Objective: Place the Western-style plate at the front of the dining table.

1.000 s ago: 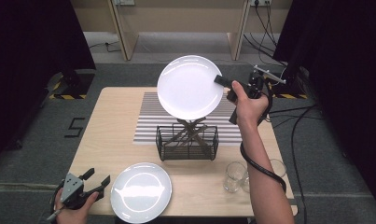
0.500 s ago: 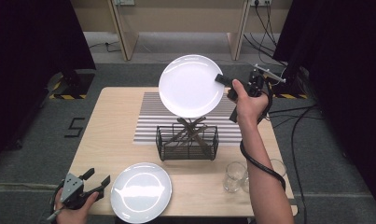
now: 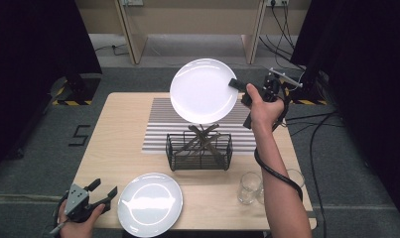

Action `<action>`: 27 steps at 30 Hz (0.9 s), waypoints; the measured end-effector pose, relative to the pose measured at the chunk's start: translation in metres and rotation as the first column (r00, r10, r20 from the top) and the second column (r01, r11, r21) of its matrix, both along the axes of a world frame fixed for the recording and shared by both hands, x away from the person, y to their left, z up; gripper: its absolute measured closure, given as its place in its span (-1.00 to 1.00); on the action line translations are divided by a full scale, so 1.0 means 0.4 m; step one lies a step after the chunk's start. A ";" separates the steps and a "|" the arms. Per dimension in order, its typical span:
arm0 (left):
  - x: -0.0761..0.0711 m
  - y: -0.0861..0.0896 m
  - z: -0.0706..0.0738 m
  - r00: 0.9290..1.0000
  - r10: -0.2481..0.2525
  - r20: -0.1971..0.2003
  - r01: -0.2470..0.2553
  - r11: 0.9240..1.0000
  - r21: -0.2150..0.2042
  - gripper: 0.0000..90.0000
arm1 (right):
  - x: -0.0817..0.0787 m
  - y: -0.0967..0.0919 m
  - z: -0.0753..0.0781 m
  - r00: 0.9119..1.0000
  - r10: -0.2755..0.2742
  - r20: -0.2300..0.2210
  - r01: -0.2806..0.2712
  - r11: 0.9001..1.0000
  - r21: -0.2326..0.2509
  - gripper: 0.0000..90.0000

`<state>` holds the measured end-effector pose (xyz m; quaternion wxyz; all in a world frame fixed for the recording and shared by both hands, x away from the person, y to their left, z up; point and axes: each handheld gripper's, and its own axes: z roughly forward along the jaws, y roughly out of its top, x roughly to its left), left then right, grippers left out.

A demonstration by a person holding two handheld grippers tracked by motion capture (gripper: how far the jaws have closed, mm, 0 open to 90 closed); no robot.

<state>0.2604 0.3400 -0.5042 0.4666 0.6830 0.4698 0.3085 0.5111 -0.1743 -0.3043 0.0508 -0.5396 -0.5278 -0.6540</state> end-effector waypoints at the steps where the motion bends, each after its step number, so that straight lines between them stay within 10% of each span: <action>1: 0.000 0.000 0.000 1.000 -0.001 -0.001 0.001 1.000 0.000 -0.37 | 0.001 0.000 -0.001 1.000 -0.001 -0.001 0.001 1.000 -0.001 0.92; 27: 0.000 0.000 0.000 1.000 -0.005 -0.001 0.005 1.000 0.002 -0.36 | 0.036 0.002 -0.017 0.999 -0.022 -0.029 0.022 1.000 -0.006 0.91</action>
